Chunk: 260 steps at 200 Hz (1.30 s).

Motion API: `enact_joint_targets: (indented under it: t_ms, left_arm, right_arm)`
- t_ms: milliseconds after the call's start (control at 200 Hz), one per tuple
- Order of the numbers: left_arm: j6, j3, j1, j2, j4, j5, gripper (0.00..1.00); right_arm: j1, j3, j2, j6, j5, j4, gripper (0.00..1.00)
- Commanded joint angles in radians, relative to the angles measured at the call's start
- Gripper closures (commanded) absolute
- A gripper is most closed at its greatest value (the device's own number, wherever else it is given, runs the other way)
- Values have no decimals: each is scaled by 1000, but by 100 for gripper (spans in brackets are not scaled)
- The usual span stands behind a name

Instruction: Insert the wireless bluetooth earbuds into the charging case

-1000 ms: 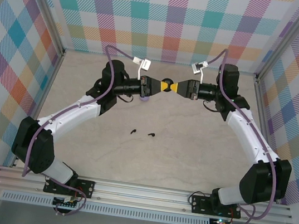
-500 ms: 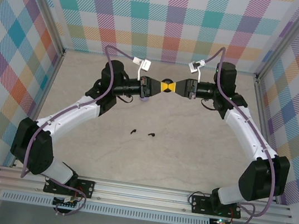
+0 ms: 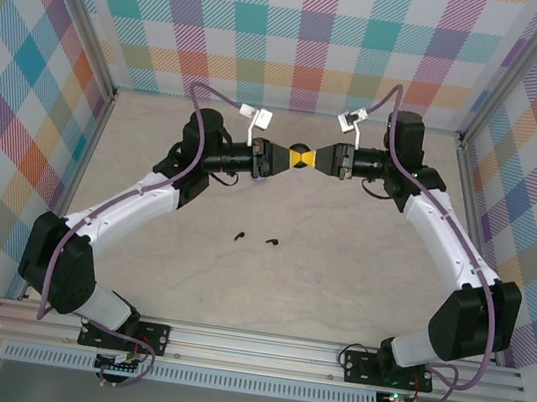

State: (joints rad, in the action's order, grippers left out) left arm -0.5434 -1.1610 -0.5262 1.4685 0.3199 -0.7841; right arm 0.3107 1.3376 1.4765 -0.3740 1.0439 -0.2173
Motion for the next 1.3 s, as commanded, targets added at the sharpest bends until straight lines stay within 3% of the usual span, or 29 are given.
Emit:
enact_joint_targets:
  t_ms: [0,540,780,1020,1230,1295]
  left_arm:
    - [42,-14,-15,-23,-39,-51,66]
    - [51,-37,-16,-12,-71,-98,62]
    - [55,-51,-17,-3,-84,-100,70]
    - [74,-62,-18,6,-111,-100,85]
    - [109,-87,-18,17,-174,-88,87]
    - [121,-93,-18,19,-197,-71,86]
  right_arm:
    - [13,52,-27,60,25,-44,81]
    - [14,76,-19,79,37,-75,80]
    - [19,99,-10,127,59,-141,79]
    - [28,128,-5,187,42,-229,75]
    - [39,152,-7,224,-9,-290,71]
    - [42,155,-18,224,-45,-299,63]
